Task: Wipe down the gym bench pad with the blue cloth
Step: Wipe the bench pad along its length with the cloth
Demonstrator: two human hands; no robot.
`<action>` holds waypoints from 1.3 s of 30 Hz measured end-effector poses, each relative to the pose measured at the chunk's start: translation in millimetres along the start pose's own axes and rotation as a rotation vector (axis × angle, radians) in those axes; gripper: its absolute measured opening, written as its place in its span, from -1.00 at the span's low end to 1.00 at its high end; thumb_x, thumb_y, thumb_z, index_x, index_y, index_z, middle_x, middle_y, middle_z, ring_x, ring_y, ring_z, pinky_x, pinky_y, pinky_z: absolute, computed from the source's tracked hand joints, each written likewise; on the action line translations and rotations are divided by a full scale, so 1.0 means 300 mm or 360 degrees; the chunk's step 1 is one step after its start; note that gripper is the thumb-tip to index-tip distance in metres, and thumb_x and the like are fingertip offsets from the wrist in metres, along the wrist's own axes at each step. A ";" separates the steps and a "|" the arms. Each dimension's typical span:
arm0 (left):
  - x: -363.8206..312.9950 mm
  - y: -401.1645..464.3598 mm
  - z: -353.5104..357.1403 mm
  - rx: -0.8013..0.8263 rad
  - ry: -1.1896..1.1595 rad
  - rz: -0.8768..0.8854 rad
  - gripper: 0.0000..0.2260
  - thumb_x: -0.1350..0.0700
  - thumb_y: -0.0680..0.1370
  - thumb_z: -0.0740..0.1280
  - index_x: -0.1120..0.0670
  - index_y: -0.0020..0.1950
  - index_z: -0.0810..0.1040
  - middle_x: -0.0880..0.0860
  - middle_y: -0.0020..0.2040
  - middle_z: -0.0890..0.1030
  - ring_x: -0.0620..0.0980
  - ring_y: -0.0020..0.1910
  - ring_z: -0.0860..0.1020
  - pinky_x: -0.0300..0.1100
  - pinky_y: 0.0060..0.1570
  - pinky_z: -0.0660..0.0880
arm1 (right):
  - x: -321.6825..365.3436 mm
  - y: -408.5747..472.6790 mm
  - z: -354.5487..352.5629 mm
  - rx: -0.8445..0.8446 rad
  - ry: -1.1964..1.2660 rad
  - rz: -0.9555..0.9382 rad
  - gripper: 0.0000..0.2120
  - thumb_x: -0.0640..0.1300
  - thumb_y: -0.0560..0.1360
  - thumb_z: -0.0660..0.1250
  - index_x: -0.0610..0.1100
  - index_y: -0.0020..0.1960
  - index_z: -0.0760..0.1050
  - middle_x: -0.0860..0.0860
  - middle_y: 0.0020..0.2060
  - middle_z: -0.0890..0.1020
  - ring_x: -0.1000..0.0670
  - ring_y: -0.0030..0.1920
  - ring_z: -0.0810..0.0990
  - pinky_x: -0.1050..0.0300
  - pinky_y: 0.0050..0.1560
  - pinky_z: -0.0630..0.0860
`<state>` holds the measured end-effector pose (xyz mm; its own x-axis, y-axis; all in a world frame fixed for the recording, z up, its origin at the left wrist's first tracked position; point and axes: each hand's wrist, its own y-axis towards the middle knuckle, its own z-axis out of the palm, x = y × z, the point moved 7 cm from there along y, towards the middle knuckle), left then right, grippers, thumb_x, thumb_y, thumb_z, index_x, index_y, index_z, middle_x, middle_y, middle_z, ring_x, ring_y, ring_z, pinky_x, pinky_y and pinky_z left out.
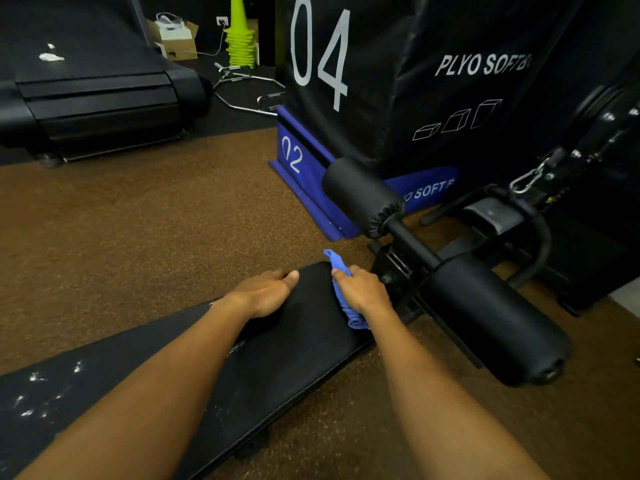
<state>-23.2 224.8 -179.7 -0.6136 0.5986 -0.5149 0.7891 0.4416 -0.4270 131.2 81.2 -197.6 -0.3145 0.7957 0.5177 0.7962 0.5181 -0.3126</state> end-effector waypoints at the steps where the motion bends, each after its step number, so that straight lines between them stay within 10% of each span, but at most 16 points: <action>1: -0.002 -0.004 -0.002 0.0005 0.0008 0.0005 -0.49 -0.21 0.70 -0.07 -0.06 0.61 0.22 0.03 0.62 0.21 0.08 0.60 0.16 -0.06 0.49 0.10 | -0.010 -0.024 -0.003 -0.0024 0.0025 0.0030 -0.49 0.24 0.58 0.09 -0.09 0.30 0.48 -0.21 0.25 0.55 -0.26 0.23 0.52 -0.02 0.14 0.41; 14: 0.011 -0.015 -0.022 0.0074 -0.0174 -0.0092 -0.42 -0.30 0.66 -0.09 -0.09 0.60 0.25 0.01 0.62 0.21 0.10 0.60 0.17 -0.02 0.50 0.10 | -0.120 -0.340 0.126 -0.0775 0.0767 0.0407 -0.46 0.05 0.66 0.08 -0.05 0.60 0.08 -0.15 0.51 0.21 -0.22 0.45 0.28 -0.10 0.39 0.29; 21: 0.034 -0.066 -0.039 -0.0016 -0.0384 -0.0183 -0.32 -0.37 0.62 -0.03 0.04 0.54 0.38 0.11 0.60 0.26 0.14 0.58 0.22 0.03 0.50 0.12 | -0.031 -0.429 0.221 -0.0599 0.0261 0.0294 -0.45 0.05 0.68 -0.02 -0.06 0.62 -0.01 -0.14 0.60 -0.20 -0.19 0.57 -0.25 -0.15 0.53 -0.14; 25: 0.009 -0.133 -0.049 -0.0081 -0.0390 -0.0019 -0.39 -0.30 0.66 -0.05 0.03 0.53 0.40 0.07 0.58 0.30 0.08 0.57 0.24 -0.07 0.47 0.14 | 0.152 -0.560 0.317 -0.0621 -0.0311 -0.0145 -0.31 0.12 0.51 -0.21 -0.08 0.57 0.20 -0.16 0.59 0.07 -0.14 0.59 -0.01 -0.32 0.43 -0.31; 28: 0.035 -0.195 -0.058 -0.0111 -0.0409 0.0016 -0.40 -0.30 0.66 -0.06 0.00 0.53 0.40 0.04 0.57 0.33 0.06 0.56 0.26 -0.08 0.45 0.15 | 0.213 -0.586 0.385 -0.0333 -0.0476 -0.0286 -0.25 0.14 0.47 -0.33 -0.10 0.61 0.00 -0.13 0.60 -0.08 -0.09 0.60 -0.17 -0.27 0.44 -0.41; 39: 0.436 -0.317 -0.187 -0.0312 -0.0265 -0.0384 -0.18 -0.43 0.57 -0.15 0.14 0.56 0.31 0.15 0.61 0.23 0.17 0.59 0.19 0.07 0.53 0.08 | 0.087 -0.342 0.182 -0.0183 -0.0625 -0.0409 -0.52 0.09 0.67 -0.09 0.19 0.59 0.02 0.19 0.60 -0.02 0.10 0.58 -0.11 -0.31 0.50 -0.21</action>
<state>-177.1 298.6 -164.6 -0.7664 0.3512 -0.5378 0.6014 0.6867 -0.4085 13.2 66.1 -195.5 -0.6624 0.7162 0.2197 0.7121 0.6930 -0.1123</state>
